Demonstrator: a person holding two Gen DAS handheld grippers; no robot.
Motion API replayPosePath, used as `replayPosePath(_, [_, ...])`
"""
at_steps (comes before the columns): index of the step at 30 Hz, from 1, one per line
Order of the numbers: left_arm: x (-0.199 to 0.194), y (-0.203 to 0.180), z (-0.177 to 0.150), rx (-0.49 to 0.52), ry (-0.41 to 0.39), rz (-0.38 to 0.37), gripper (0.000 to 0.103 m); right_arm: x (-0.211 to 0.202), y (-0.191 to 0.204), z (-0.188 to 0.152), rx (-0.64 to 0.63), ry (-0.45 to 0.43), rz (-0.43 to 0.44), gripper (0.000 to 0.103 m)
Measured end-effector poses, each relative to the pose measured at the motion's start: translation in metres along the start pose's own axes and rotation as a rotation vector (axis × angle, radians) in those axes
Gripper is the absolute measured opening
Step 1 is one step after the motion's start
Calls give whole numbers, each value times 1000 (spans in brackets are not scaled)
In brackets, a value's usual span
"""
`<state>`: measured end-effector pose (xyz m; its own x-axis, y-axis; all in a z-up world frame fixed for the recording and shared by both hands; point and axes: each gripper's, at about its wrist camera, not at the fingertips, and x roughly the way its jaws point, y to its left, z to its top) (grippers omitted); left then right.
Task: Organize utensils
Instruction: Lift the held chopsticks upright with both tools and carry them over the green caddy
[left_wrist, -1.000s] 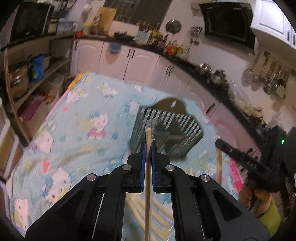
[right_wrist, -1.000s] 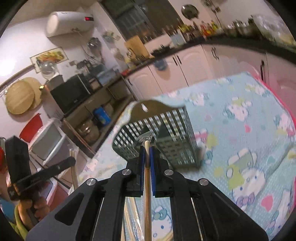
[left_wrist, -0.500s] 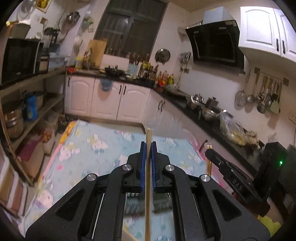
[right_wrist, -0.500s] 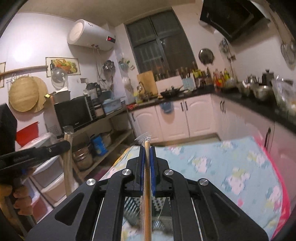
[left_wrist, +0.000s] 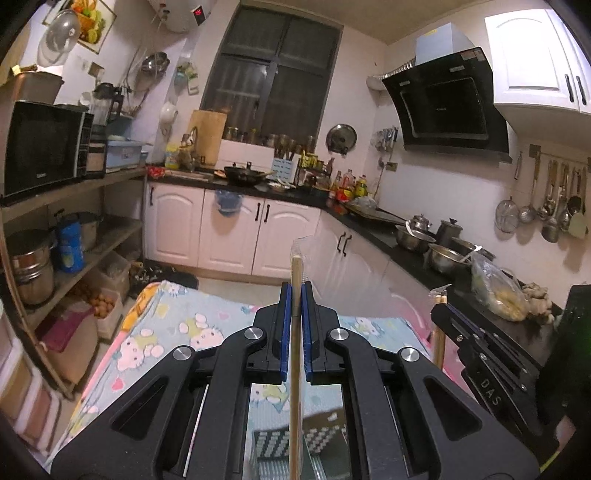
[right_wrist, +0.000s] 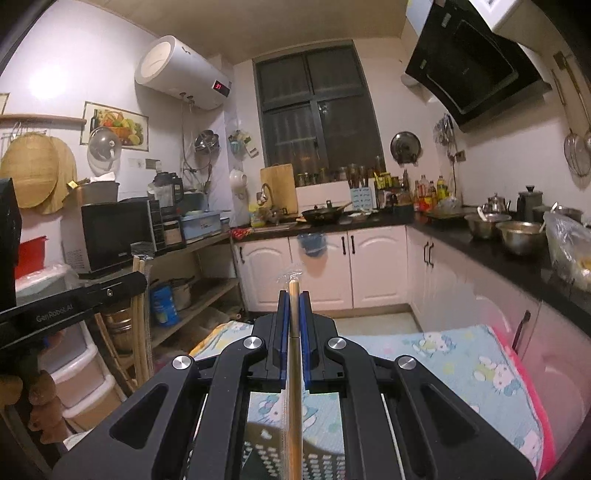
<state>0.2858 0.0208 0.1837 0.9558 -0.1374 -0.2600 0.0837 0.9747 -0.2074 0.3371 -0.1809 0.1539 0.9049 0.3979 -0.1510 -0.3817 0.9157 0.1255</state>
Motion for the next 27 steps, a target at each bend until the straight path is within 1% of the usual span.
replayPosePath(6, [11, -1, -7, 36, -77, 24, 1, 21, -6, -7, -31, -25, -23, 6])
replayPosePath(10, [17, 1, -18, 35, -101, 16, 1, 30, -10, -14, -43, -61, -38, 6])
replayPosePath(17, [30, 8, -37, 16, -110, -6, 1, 36, -9, -33, -51, -97, -53, 6])
replayPosePath(21, [36, 10, -49, 20, -89, -12, 1, 36, -10, -44, -58, -109, -71, 6])
replayPosePath(27, [39, 16, -65, 9, -56, -7, 1, 38, -18, -59, -32, -96, -85, 6])
